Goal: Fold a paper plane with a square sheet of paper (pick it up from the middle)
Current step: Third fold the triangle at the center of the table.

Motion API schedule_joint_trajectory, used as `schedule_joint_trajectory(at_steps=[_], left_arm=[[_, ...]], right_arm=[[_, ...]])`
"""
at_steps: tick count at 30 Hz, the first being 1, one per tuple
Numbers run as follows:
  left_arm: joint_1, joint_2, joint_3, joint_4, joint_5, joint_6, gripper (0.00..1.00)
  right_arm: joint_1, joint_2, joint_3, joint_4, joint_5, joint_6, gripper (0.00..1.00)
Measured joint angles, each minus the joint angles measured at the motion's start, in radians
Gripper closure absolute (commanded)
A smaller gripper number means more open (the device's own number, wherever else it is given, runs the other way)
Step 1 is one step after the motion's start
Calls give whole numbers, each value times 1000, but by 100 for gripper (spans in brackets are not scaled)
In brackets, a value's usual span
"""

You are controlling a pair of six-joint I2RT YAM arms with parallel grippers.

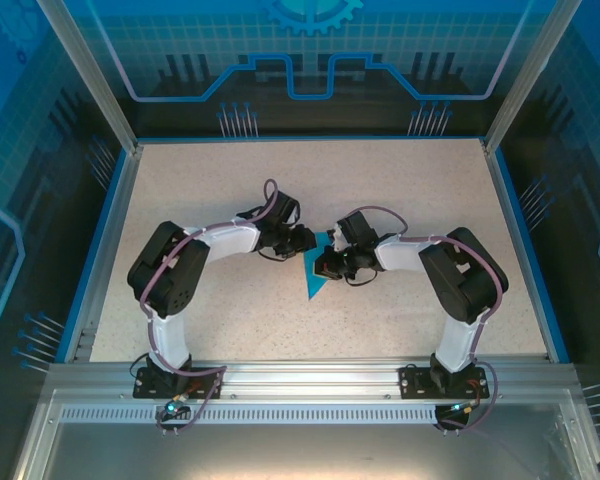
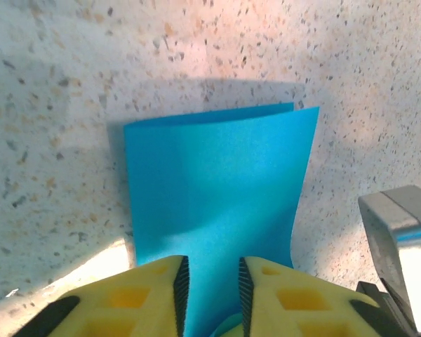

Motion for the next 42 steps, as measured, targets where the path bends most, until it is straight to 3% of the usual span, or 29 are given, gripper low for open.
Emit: schedule_joint_trajectory(at_steps=[11, 42], left_arm=[[2, 69, 26, -23, -8, 0, 84], [2, 73, 26, -28, -6, 0, 84]], right_arm=[[0, 0, 0, 2, -3, -11, 100], [6, 16, 0, 37, -26, -32, 100]])
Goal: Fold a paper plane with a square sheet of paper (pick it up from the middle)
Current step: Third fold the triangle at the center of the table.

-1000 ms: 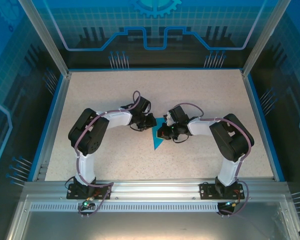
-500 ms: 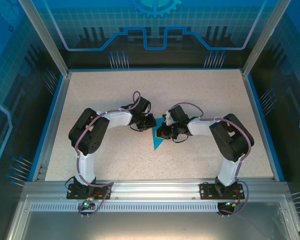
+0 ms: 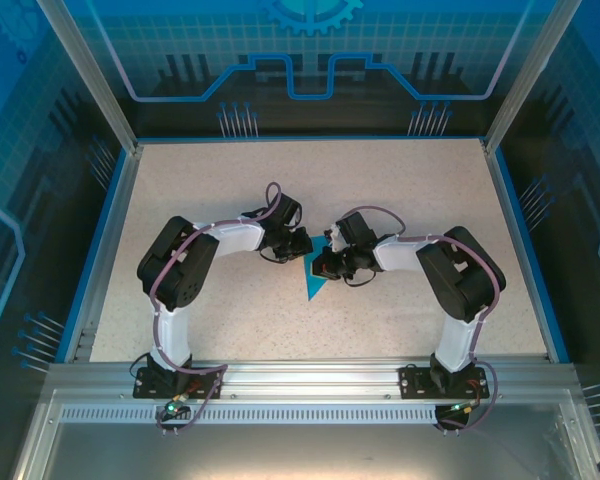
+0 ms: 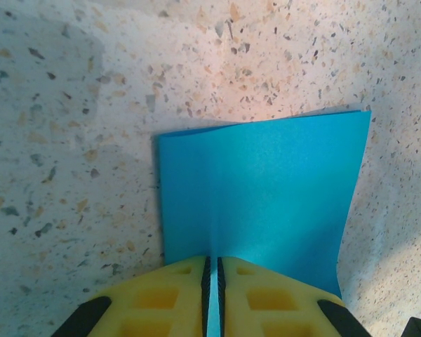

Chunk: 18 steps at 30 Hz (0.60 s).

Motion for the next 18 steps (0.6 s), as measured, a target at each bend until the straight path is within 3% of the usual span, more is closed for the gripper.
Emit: schedule_joint_trajectory(at_steps=[18], left_arm=[[0, 0, 0, 0, 0, 0, 84]], right_arm=[[0, 6, 0, 18, 19, 21, 100]])
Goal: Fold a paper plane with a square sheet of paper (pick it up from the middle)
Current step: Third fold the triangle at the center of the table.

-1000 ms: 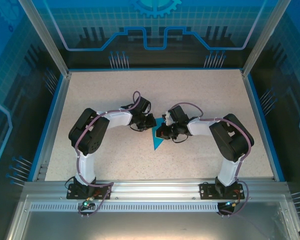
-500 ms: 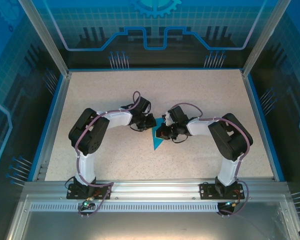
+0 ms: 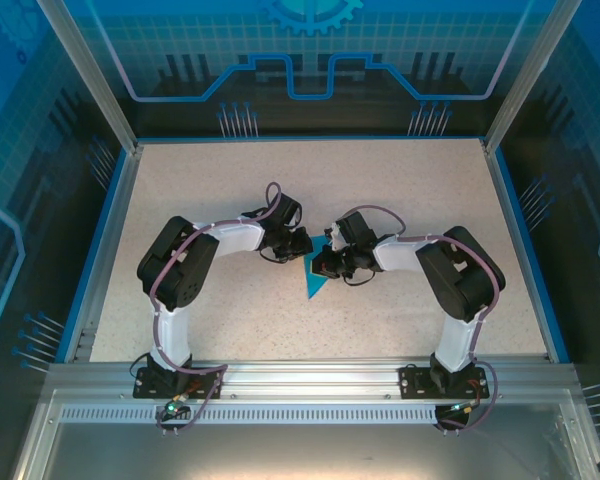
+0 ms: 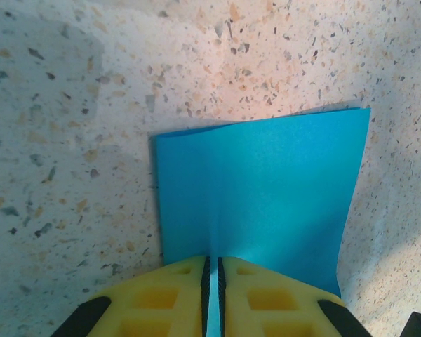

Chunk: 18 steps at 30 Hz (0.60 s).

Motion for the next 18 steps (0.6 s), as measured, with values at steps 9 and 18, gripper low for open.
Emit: schedule_joint_trajectory(at_steps=[9, 18], left_arm=[[0, 0, 0, 0, 0, 0, 84], [0, 0, 0, 0, 0, 0, 82]], right_arm=[[0, 17, 0, 9, 0, 1, 100], [0, 20, 0, 18, 0, 4, 100]])
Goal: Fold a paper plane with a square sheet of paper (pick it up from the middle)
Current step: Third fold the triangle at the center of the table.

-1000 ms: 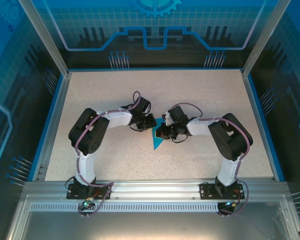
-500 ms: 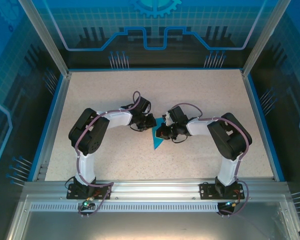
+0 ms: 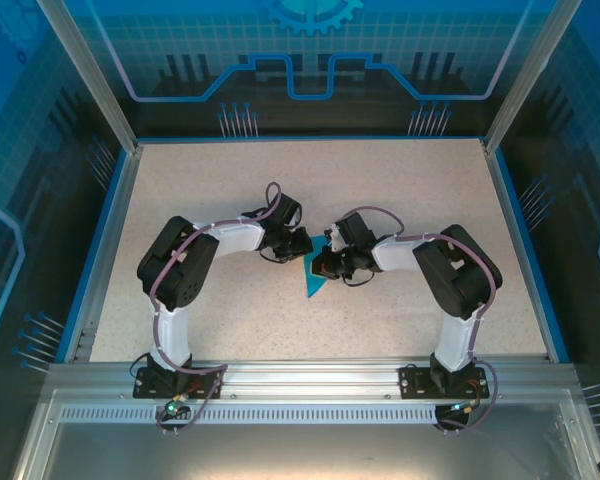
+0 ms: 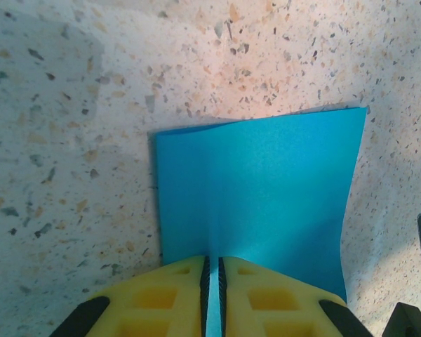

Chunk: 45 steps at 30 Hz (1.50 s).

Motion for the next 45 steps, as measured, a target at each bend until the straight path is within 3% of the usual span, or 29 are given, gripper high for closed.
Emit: schedule_joint_trajectory(at_steps=[3, 7, 12, 17, 21, 37, 45], left_arm=[[0, -2, 0, 0, 0, -1, 76], [0, -32, -11, -1, -5, -2, 69], [9, -129, -56, 1, -30, -21, 68], [40, -209, -131, 24, -43, -50, 68], [51, -236, -187, 31, -46, -58, 68], [42, -311, -323, 89, 46, -95, 73], [-40, -311, -349, 164, 113, -134, 83]], right_arm=[[0, 0, 0, 0, 0, 0, 98], [0, 0, 0, 3, -3, -3, 82], [5, -3, 3, 16, -19, -1, 69], [6, -8, 5, 16, -23, -1, 66], [6, -10, 5, 15, -21, -2, 69], [5, -10, 5, -15, 38, -16, 99], [5, -10, 5, -18, 42, -20, 100]])
